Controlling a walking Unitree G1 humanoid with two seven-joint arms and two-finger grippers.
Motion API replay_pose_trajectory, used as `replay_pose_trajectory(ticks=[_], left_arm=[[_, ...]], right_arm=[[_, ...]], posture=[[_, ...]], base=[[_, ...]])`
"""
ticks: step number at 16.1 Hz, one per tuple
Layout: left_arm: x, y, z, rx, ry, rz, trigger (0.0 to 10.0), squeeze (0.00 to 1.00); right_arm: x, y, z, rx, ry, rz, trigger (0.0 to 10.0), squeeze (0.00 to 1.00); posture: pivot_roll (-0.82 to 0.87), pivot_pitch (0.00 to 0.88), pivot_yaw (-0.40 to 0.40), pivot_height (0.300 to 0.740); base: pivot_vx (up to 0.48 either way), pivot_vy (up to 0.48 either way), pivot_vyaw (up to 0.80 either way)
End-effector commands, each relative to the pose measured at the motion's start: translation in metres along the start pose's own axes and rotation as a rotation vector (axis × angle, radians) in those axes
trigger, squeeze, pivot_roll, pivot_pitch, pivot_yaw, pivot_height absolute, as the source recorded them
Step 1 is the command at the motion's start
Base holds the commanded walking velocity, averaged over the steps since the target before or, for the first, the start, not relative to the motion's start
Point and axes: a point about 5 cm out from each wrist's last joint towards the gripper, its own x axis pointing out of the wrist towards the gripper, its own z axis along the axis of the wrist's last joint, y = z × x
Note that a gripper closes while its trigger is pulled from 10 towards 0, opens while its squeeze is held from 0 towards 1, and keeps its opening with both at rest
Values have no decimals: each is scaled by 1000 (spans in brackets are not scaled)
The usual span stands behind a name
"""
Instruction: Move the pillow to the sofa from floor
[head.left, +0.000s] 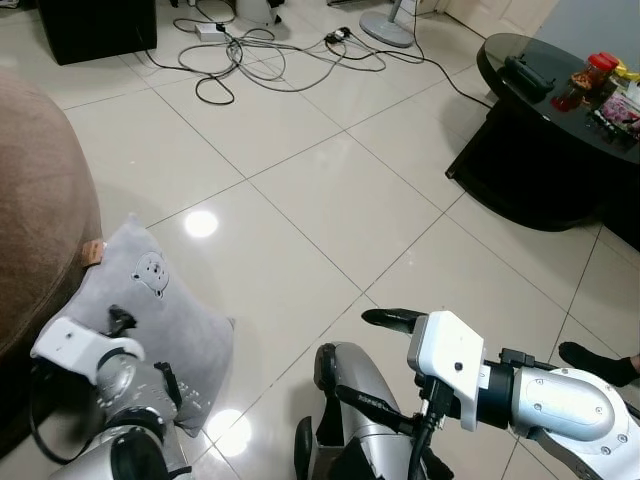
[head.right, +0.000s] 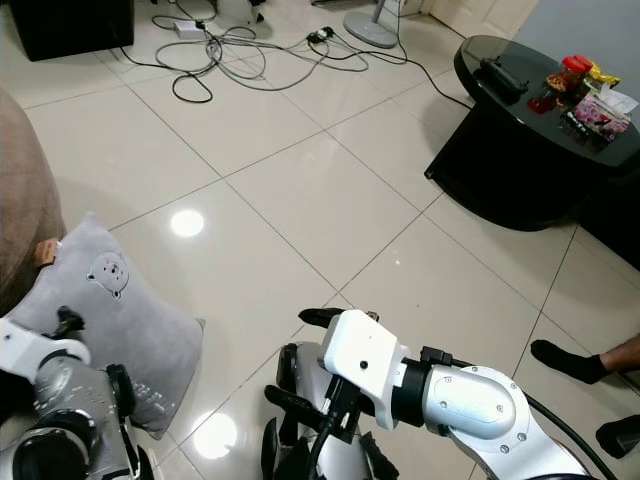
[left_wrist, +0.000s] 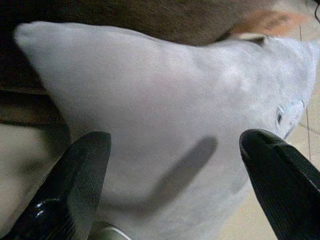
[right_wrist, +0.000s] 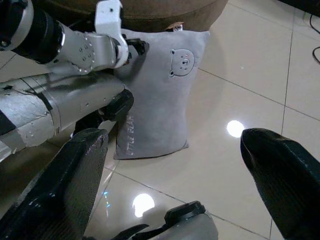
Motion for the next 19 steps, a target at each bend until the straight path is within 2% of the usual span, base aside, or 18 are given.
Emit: replay_pose_trajectory(ticks=[1, 2, 3, 4, 8, 9, 10, 12, 13, 16, 18, 19], left_arm=[[-6, -6, -13, 61, 47, -13, 10000, 0], [-7, -5, -14, 116, 47, -11, 10000, 0], [-7, -1, -15, 150, 49, 3, 2078, 0], [-6, 2, -15, 157, 48, 16, 0, 0], [-6, 7, -14, 176, 42, 29, 0, 0], [-6, 7, -14, 139, 39, 23, 0, 0], [-7, -2, -12, 47, 26, -41, 0, 0], [-10, -12, -14, -3, 22, -109, 0, 0], [-11, -15, -14, -3, 19, -129, 0, 0], [-17, -49, -5, -28, -56, -333, 0, 0], [-27, -82, 4, 64, -132, -531, 0, 0], [-29, -88, 4, 87, -142, -568, 0, 0]], right_arm=[[-4, 0, -1, -3, 18, -14, 10000, 0], [-4, 0, -3, -4, 23, -16, 10000, 0], [-4, 0, -3, -7, 27, -18, 10000, 0], [-4, -1, -3, -10, 29, -23, 10000, 0], [-4, -2, -6, -9, 32, -35, 10000, 0], [-3, -4, -8, -7, 32, -45, 10000, 0], [-2, -13, -10, 26, 12, -98, 10000, 0], [1, -21, -19, 58, 1, -140, 10000, 0], [2, -23, -22, 63, -2, -152, 10000, 0], [11, -44, -48, 133, -18, -300, 10000, 0], [17, -64, -70, 189, 16, -454, 10000, 0], [18, -68, -74, 206, 21, -482, 10000, 0]], posture=[[-347, 145, -291, 533], [-346, 146, -284, 533], [-345, 145, -282, 533], [-345, 142, -281, 533], [-332, 140, -271, 533], [-318, 139, -257, 533], [-279, 138, -224, 533], [-221, 120, -178, 533], [-213, 116, -170, 533], [-90, 59, -81, 533], [-2, 32, -33, 533], [7, 28, -30, 533]], base=[[0, 0, 0], [0, 0, 0], [0, 0, 0], [0, 0, 0], [0, 0, 0], [0, 0, 0], [0, 0, 0], [0, 0, 0], [0, 0, 0], [0, 0, 0], [0, 0, 0], [0, 0, 0]])
